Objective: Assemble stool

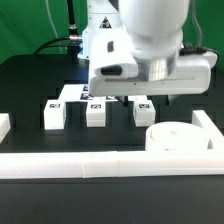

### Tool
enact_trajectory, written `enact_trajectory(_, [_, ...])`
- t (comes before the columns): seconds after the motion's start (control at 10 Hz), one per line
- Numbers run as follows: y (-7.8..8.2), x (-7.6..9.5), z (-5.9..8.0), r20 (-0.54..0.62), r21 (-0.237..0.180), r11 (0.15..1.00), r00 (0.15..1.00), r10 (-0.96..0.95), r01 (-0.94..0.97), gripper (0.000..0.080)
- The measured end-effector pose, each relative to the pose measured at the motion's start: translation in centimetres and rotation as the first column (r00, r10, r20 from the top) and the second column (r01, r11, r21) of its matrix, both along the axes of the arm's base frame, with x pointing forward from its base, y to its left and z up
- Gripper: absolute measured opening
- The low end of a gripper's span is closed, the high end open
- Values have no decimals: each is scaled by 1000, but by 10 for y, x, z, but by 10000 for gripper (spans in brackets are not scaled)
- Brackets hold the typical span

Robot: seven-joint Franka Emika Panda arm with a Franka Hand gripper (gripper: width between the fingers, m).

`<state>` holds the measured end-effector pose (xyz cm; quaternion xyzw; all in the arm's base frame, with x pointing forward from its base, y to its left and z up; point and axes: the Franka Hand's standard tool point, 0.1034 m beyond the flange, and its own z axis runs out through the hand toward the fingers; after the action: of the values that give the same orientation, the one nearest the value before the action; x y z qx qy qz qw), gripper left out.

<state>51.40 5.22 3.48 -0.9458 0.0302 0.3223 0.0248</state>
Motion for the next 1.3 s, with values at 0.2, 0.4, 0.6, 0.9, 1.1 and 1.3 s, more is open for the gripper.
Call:
enact_trajectory(0.2, [-1, -10, -1, -143, 12, 1000, 990, 6, -5, 649])
enact_trajectory(0.4, [-3, -14, -5, -266, 26, 1000, 964, 21, -15, 649])
enact_trajectory(0.6, [-6, -19, -14, -391, 40, 999, 920, 34, -20, 649])
enact_trajectory(0.9, [-4, -24, -23, -443, 46, 999, 895, 43, -26, 649])
enact_trajectory(1.1, [-3, -23, -23, -435, 46, 999, 899, 44, -27, 343])
enact_trajectory(1.3, [-3, -22, -23, -434, 47, 999, 900, 45, -28, 333])
